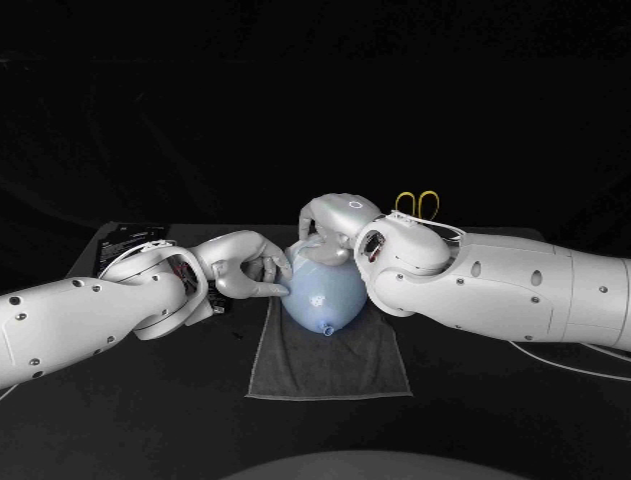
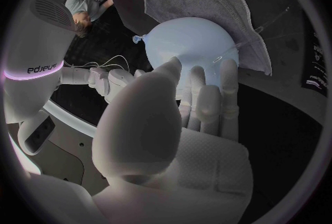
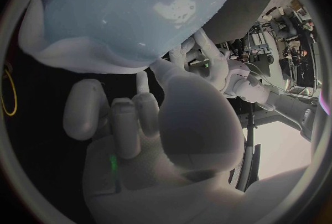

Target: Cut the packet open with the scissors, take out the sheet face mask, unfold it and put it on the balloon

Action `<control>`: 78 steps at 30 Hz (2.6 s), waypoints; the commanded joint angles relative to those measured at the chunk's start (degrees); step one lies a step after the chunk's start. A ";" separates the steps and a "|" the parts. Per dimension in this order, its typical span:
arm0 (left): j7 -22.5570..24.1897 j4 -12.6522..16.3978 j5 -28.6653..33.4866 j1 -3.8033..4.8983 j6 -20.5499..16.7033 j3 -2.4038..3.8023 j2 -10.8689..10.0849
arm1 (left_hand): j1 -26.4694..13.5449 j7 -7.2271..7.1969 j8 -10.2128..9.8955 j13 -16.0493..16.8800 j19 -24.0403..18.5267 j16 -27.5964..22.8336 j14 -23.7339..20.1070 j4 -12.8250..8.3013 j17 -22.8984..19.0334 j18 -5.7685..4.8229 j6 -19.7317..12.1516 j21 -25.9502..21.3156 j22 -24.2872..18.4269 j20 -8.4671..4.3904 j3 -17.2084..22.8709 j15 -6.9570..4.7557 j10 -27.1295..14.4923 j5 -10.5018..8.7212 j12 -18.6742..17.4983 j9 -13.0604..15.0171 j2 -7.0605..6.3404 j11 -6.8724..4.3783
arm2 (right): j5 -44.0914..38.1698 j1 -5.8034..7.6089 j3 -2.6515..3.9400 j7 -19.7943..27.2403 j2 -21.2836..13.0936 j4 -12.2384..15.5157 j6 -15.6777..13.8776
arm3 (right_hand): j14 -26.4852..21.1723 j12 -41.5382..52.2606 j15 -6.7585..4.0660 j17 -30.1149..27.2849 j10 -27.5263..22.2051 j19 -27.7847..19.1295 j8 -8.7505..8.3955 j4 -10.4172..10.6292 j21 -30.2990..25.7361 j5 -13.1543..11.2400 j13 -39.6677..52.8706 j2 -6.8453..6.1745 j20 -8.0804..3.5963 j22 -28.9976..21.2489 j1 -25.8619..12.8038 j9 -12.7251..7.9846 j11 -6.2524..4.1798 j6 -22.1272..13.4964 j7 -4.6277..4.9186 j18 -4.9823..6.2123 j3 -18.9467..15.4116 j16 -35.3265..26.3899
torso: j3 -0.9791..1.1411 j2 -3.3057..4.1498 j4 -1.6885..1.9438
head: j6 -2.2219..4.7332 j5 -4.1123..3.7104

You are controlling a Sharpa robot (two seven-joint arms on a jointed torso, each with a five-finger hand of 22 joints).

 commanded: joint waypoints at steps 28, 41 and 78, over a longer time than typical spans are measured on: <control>-0.63 -0.41 0.12 -0.38 2.14 -0.03 0.72 | 0.10 0.37 -0.47 0.08 -0.60 -0.40 -0.62 0.00 -0.31 1.17 -0.02 -0.04 0.05 -0.04 -0.32 0.15 -0.49 0.13 -0.38 -0.22 0.46 0.23 | 0.38 0.06 0.19 1.91 -2.83 1.62 -5.47 | 5.96 0.32 -0.84 14.54 0.30 0.41 2.05 -4.04 0.82 0.62 5.80 0.82 -0.74 9.45 -0.02 -1.37 -0.36 1.26 -0.13 -0.10 12.18 0.33 | 0.00 -0.03 0.03 | 0.03 -0.05; 7.03 1.88 6.62 -0.38 -2.52 0.18 -1.74 | 2.79 -0.50 1.70 0.26 -1.16 -0.90 -1.67 -0.66 -1.18 1.29 3.45 -0.04 0.08 -0.01 0.55 -0.28 -1.16 0.13 -0.53 -0.03 1.33 -0.39 | 6.80 0.15 0.23 16.50 -10.82 7.94 -9.55 | 6.07 1.70 -0.46 15.09 1.76 0.74 -2.36 -5.28 2.35 -5.88 7.20 1.48 -0.39 9.77 -3.29 -4.38 0.02 2.71 0.23 -0.34 14.72 0.47 | -0.01 -0.05 -0.01 | 0.53 0.20; 8.59 1.58 -0.97 -2.85 -17.40 0.88 -3.17 | 2.76 1.37 8.66 1.09 -2.11 -3.50 -5.26 -0.03 -6.17 1.35 -4.40 -1.42 -0.98 1.56 -6.17 1.57 -6.88 0.13 1.34 2.87 -0.41 1.69 | 7.06 -1.37 0.08 28.23 -18.03 11.44 -10.06 | 6.07 1.80 -0.65 15.09 1.98 0.76 -3.79 -5.67 2.88 -6.68 7.39 0.47 -0.51 9.89 -4.54 -5.26 -0.22 4.47 -0.07 -0.42 13.22 0.47 | 0.01 0.01 -0.03 | 0.18 1.04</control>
